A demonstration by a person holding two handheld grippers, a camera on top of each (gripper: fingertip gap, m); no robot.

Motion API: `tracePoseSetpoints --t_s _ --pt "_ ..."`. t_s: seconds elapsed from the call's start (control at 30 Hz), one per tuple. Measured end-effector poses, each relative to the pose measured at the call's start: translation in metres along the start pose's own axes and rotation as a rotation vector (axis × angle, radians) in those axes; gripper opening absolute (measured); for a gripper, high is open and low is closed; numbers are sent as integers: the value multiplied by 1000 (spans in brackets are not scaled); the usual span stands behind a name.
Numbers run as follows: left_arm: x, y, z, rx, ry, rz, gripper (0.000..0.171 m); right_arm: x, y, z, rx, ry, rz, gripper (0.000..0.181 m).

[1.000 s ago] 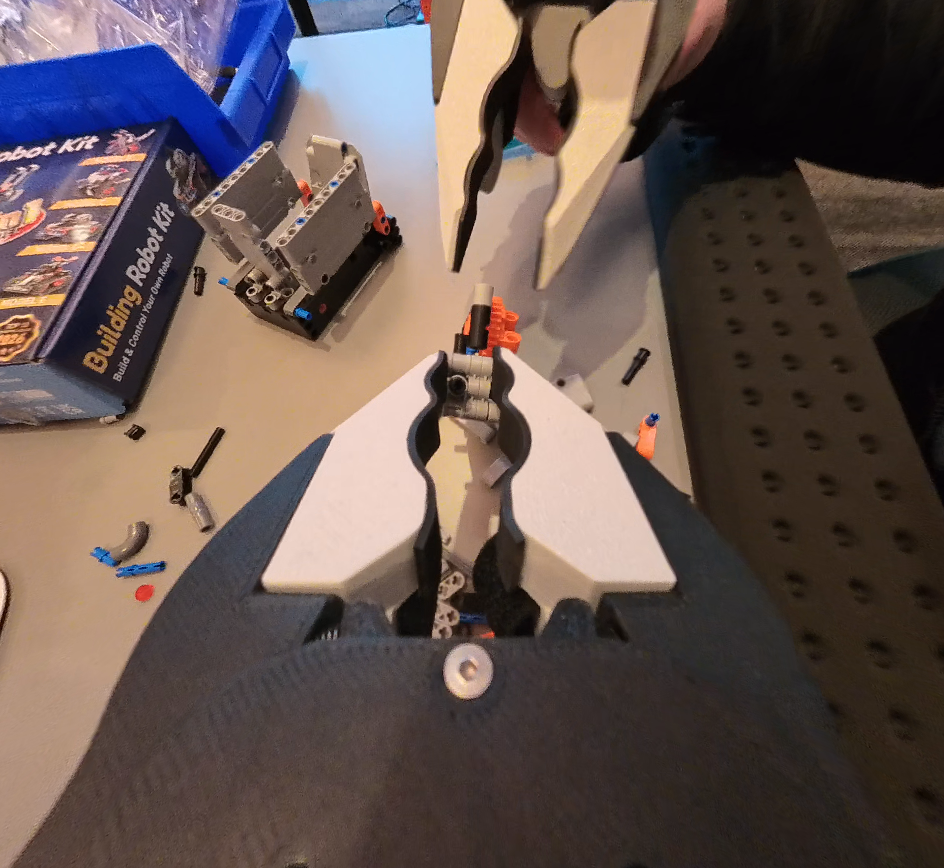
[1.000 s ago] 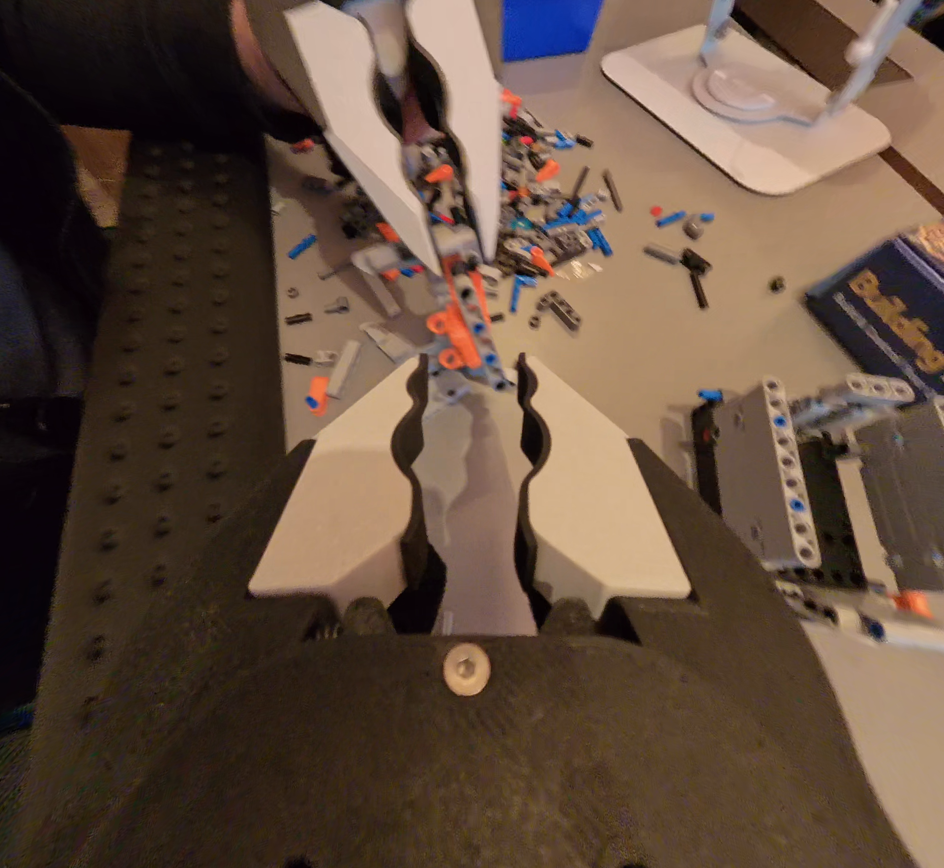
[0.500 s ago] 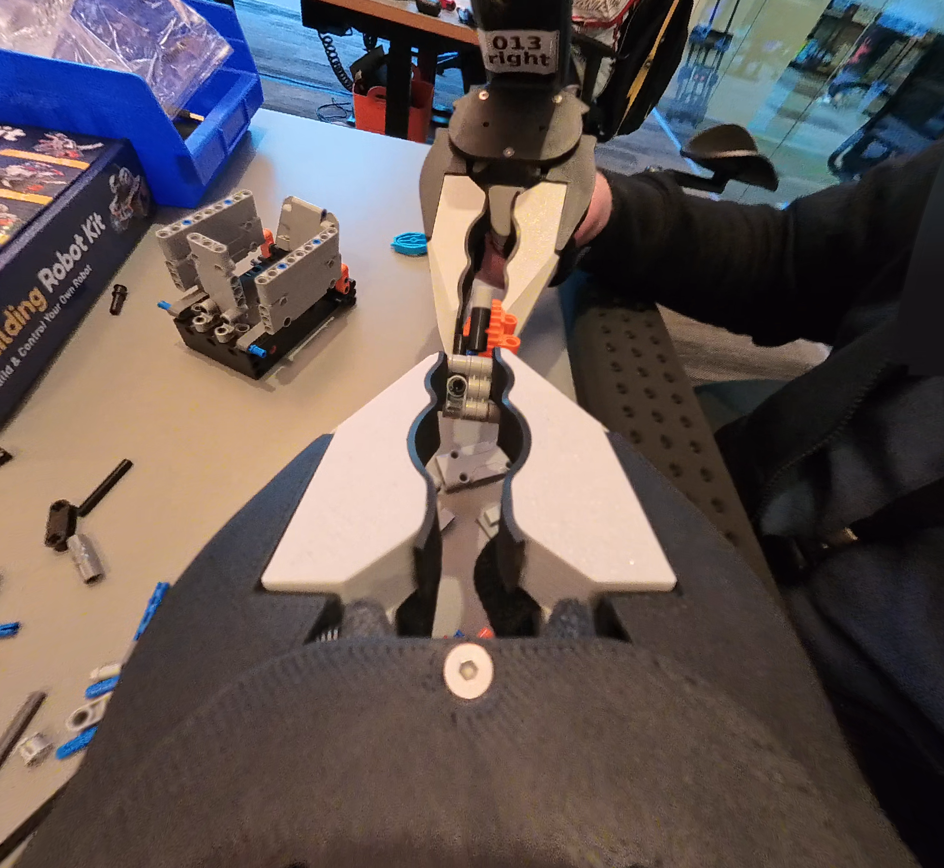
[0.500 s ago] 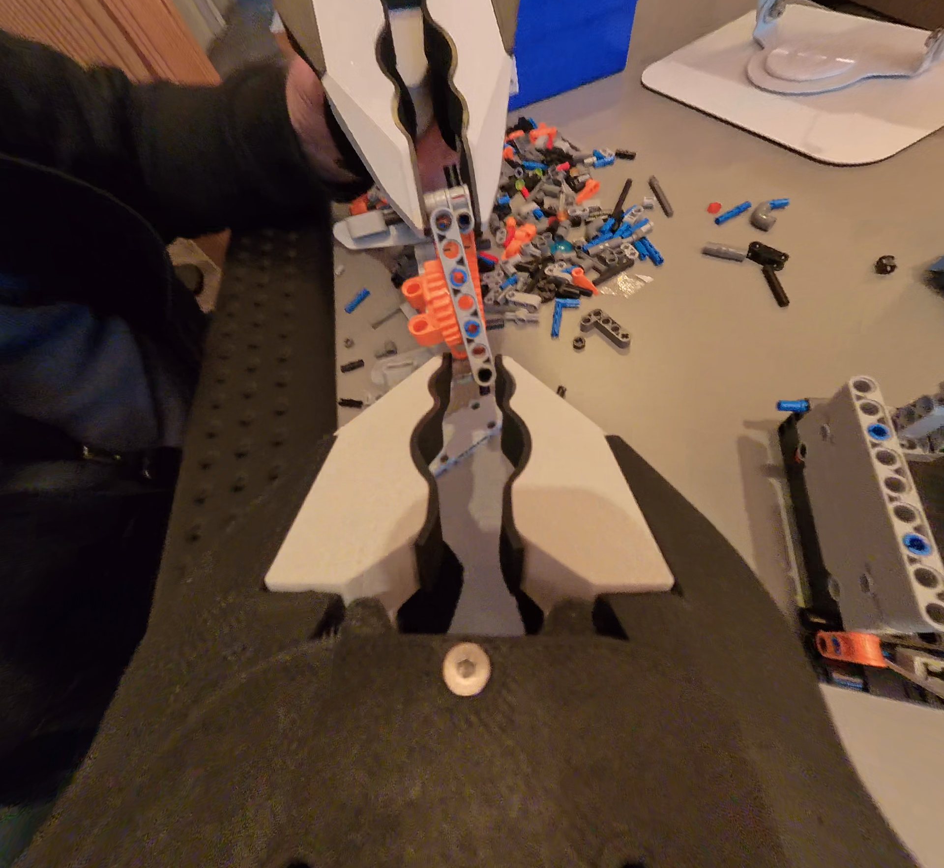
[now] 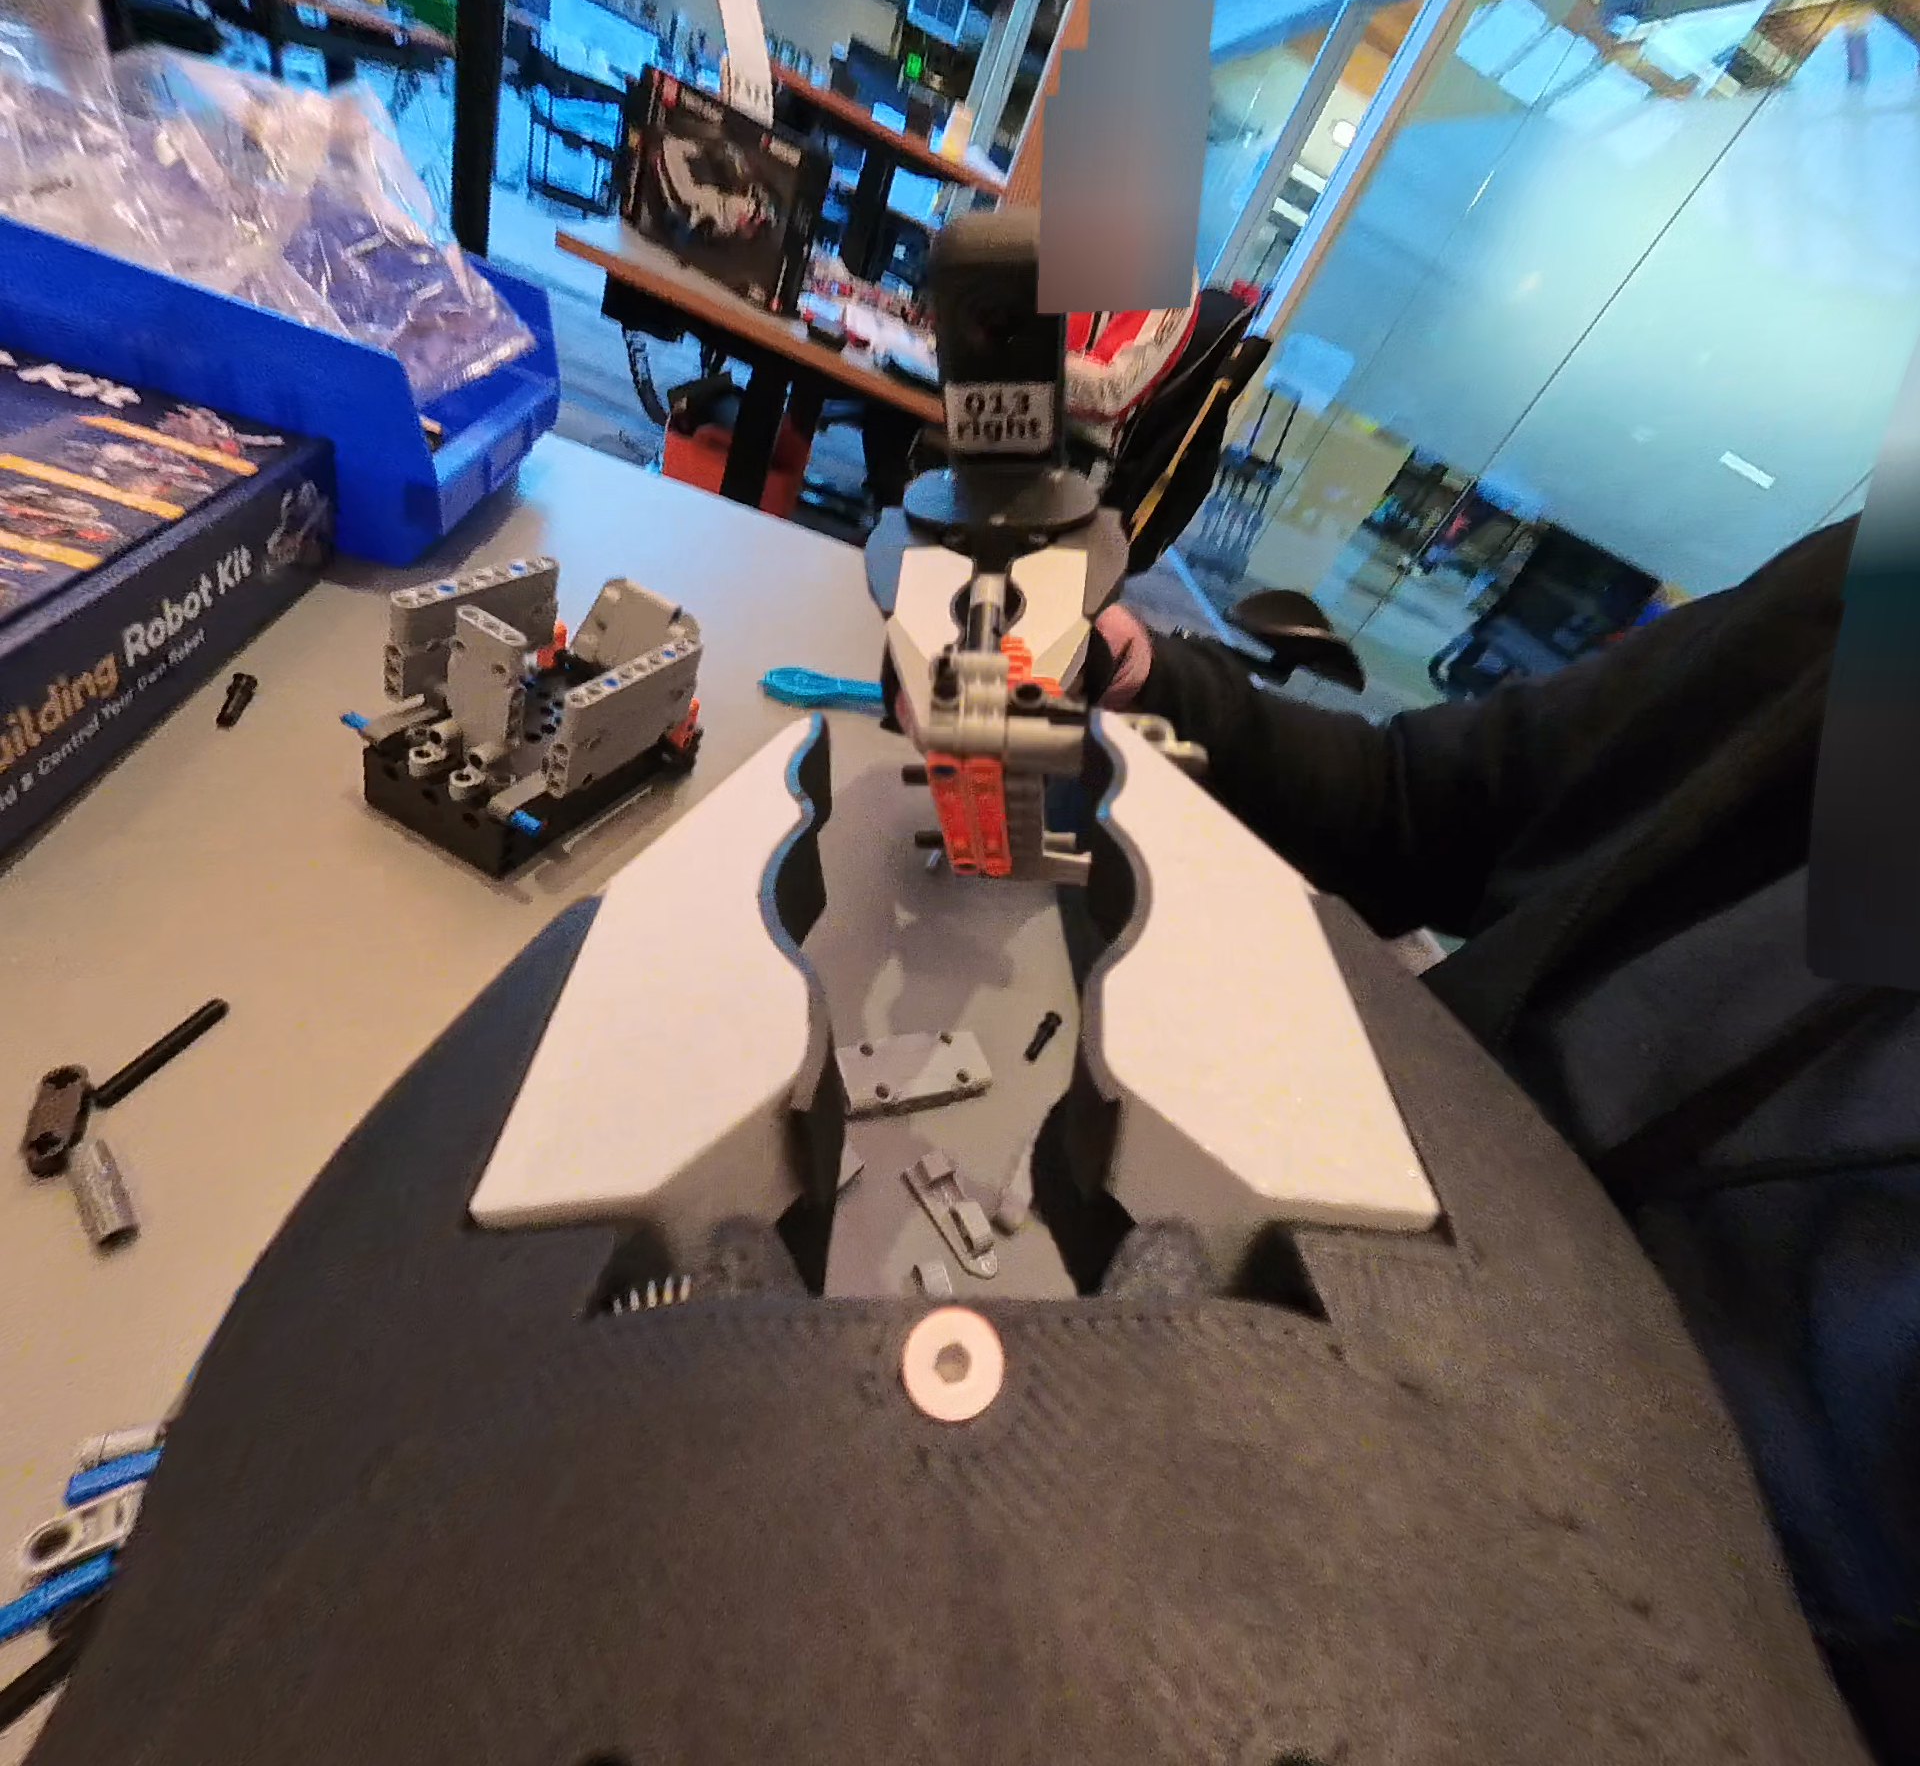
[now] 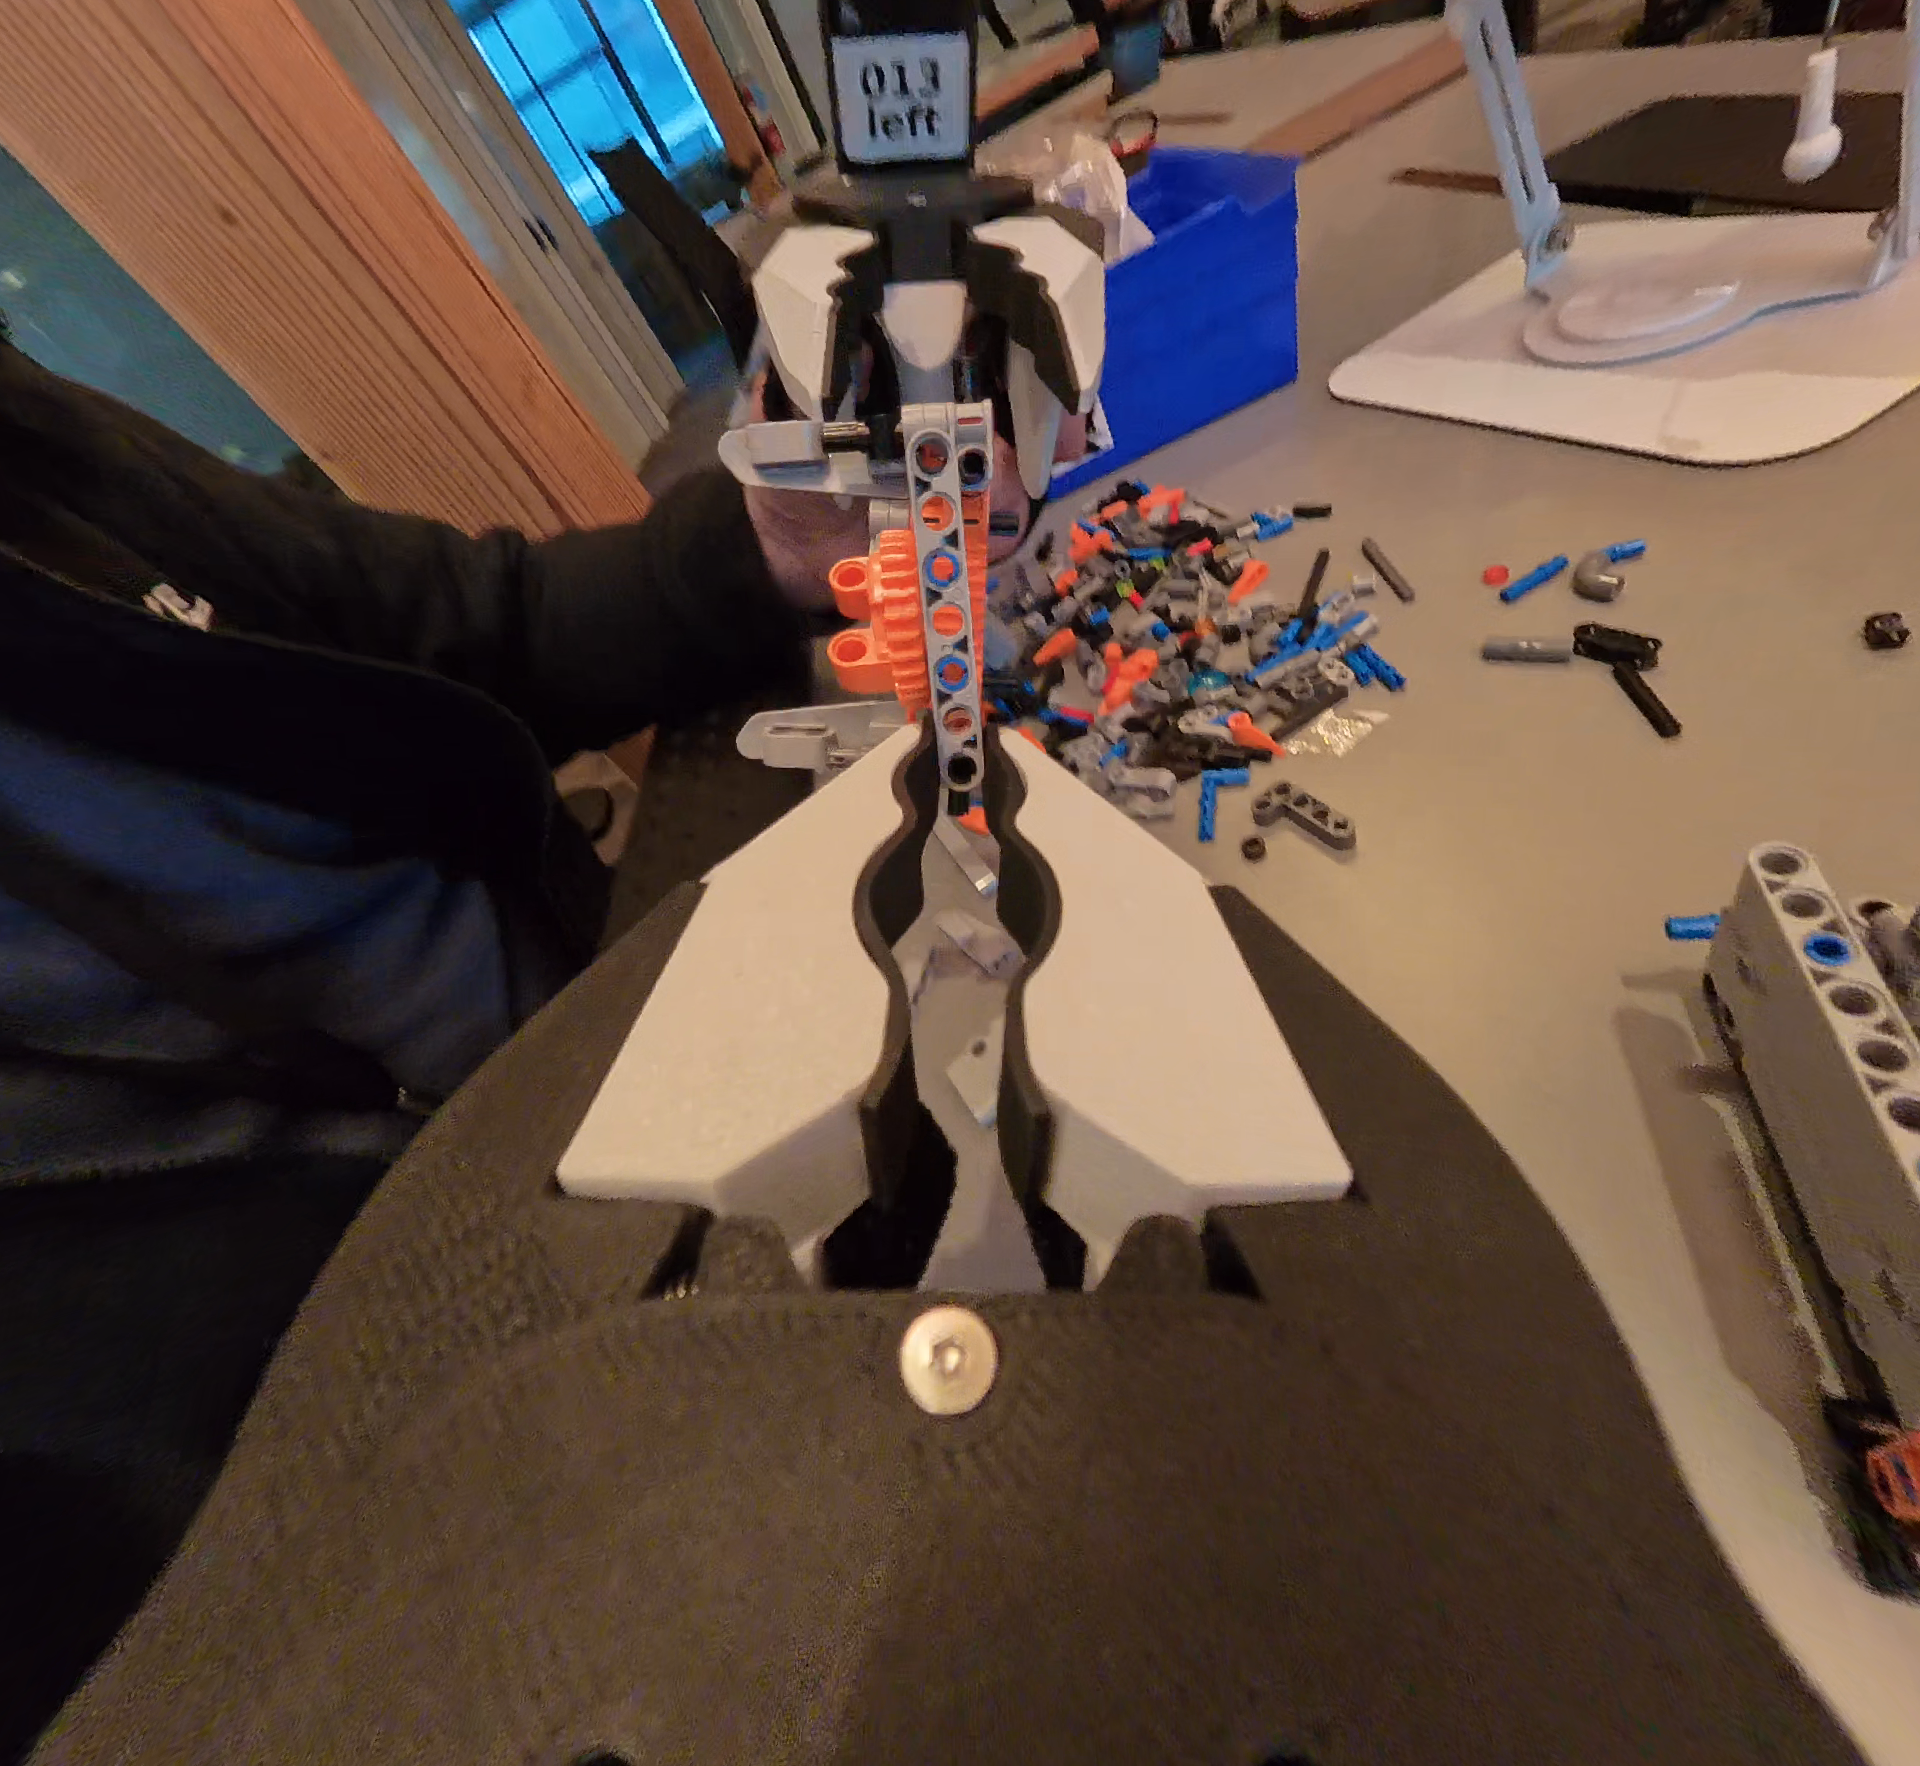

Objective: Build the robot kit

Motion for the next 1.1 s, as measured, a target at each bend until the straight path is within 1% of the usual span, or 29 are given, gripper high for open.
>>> tracePoseSetpoints --t_s 0.07,0.13,0.3,0.4,0.47,0.53,0.63,0.8,0.93,0.97,1.03,1.1 --pt "-5 8 0 5 16 -38 49 -8 3 0 1 -8 -57 5" --pt "-4 10 -1 27 37 -44 49 -14 6 0 -5 -20 -102 5" --pt "19 -19 -7 61 52 76 53 -20 1 2 0 -20 -137 5" --pt "25 -32 -13 82 48 98 47 -21 -4 3 7 -15 -140 5" --pt "26 -34 -12 79 60 87 45 -21 -7 4 8 -9 -136 5" --pt "24 -32 -10 78 76 67 34 -22 -9 5 10 -5 -136 5" --pt "23 -30 -9 84 95 49 33 -23 -11 5 16 -4 -144 5" --pt "23 -28 -13 56 43 57 33 -24 -12 9 21 36 -133 5" --pt "25 -28 -17 59 27 69 33 -24 -10 13 14 73 -107 5" --pt "24 -27 -18 60 24 66 33 -25 -7 13 10 69 -115 5" --pt "14 -14 -15 52 38 8 33 -31 13 7 31 58 -168 5" --pt "13 -6 -12 30 14 18 33 -32 26 2 45 52 -187 5"
Point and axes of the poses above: each gripper's, where its closed fingertips meet, y back along the fingers, x out of its underside, z = x × y across the jaws, the point moved 3 cm from there along y, back along the fingers, and after that the axes turned 8 degrees about y, right-handed, at the moved point
